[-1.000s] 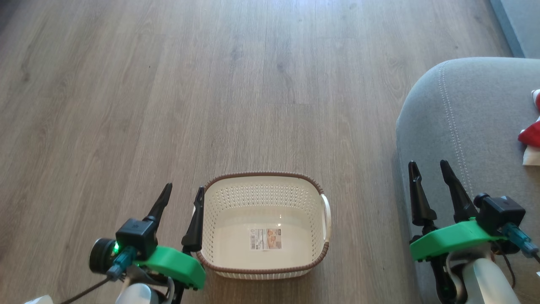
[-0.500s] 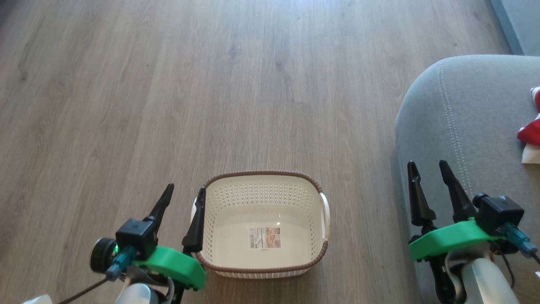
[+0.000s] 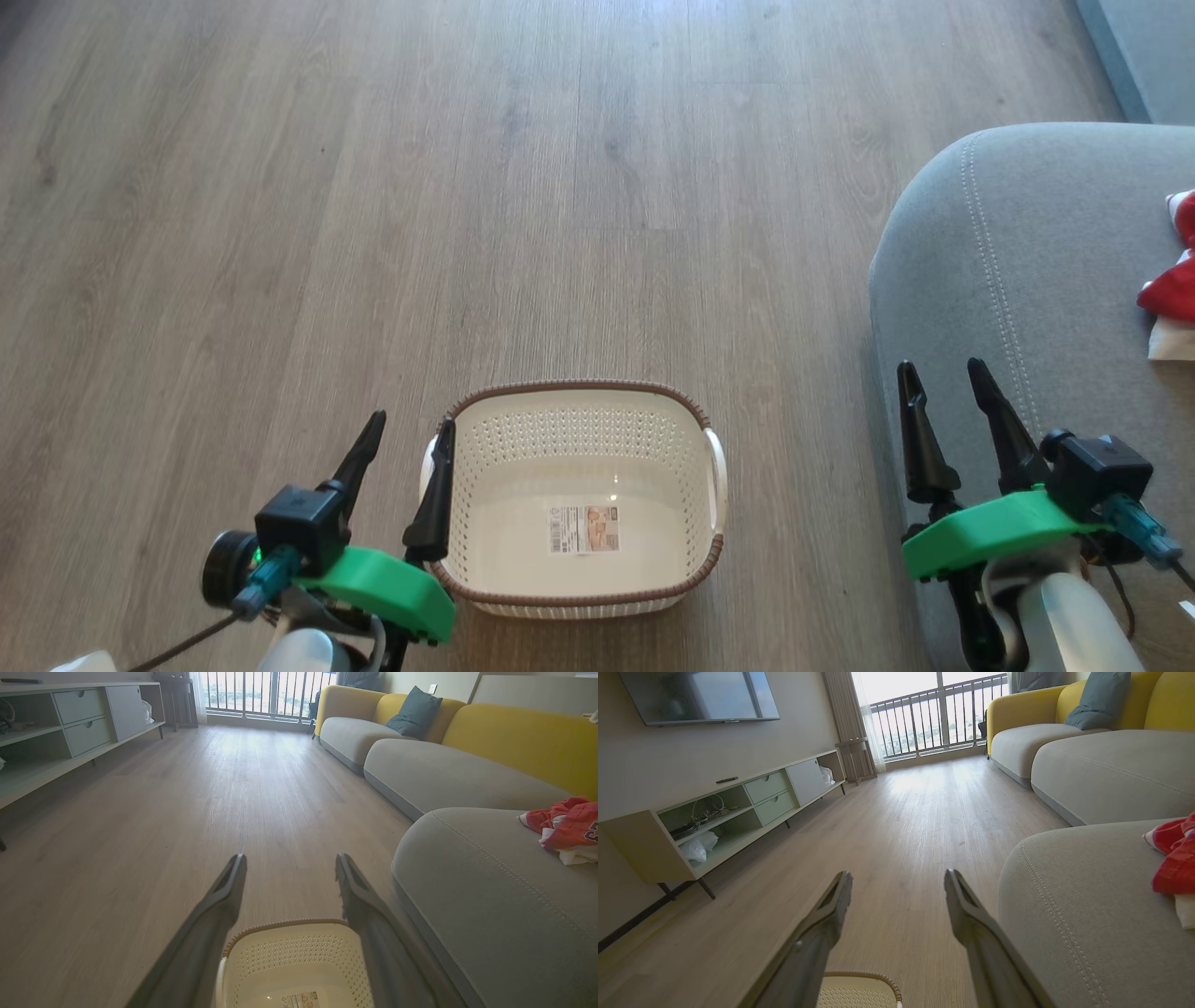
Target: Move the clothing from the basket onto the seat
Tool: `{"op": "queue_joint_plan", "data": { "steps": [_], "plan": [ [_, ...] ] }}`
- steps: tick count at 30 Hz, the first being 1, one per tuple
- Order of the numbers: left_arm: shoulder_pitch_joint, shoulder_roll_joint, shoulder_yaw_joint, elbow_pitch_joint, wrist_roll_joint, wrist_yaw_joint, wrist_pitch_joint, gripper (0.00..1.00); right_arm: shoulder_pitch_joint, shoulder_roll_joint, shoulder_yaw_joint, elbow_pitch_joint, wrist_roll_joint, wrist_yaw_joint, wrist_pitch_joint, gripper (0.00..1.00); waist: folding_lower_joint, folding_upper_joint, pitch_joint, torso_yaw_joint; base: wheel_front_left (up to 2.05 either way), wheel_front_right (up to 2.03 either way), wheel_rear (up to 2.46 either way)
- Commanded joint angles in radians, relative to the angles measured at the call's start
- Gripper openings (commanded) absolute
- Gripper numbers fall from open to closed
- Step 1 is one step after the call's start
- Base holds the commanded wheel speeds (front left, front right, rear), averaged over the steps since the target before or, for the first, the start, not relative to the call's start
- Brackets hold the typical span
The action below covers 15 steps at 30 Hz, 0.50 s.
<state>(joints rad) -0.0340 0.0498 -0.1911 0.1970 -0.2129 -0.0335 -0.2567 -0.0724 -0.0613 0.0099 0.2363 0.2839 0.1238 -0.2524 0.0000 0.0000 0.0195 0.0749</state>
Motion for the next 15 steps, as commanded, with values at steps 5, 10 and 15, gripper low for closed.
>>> {"op": "queue_joint_plan", "data": {
  "steps": [5, 10, 15],
  "plan": [
    [0.002, 0.000, -0.002, 0.020, -0.020, 0.000, 0.000, 0.00, 0.004, 0.000, 0.000, 0.016, 0.001, -0.001, 0.001, 0.00, 0.0000, 0.0000, -0.001, 0.000, 0.00, 0.00, 0.00],
    [0.034, 0.001, -0.001, 0.074, -0.040, -0.001, 0.006, 0.00, 0.034, 0.000, 0.000, 0.073, 0.020, -0.001, 0.009, 0.00, 0.0000, 0.0000, -0.001, -0.002, 0.00, 0.00, 0.00],
    [0.030, 0.003, 0.009, 0.073, -0.098, -0.004, 0.018, 0.00, 0.031, 0.001, -0.006, 0.071, 0.073, -0.001, 0.024, 0.00, 0.0000, 0.0000, -0.002, -0.005, 0.00, 0.00, 0.00]
  ]
}}
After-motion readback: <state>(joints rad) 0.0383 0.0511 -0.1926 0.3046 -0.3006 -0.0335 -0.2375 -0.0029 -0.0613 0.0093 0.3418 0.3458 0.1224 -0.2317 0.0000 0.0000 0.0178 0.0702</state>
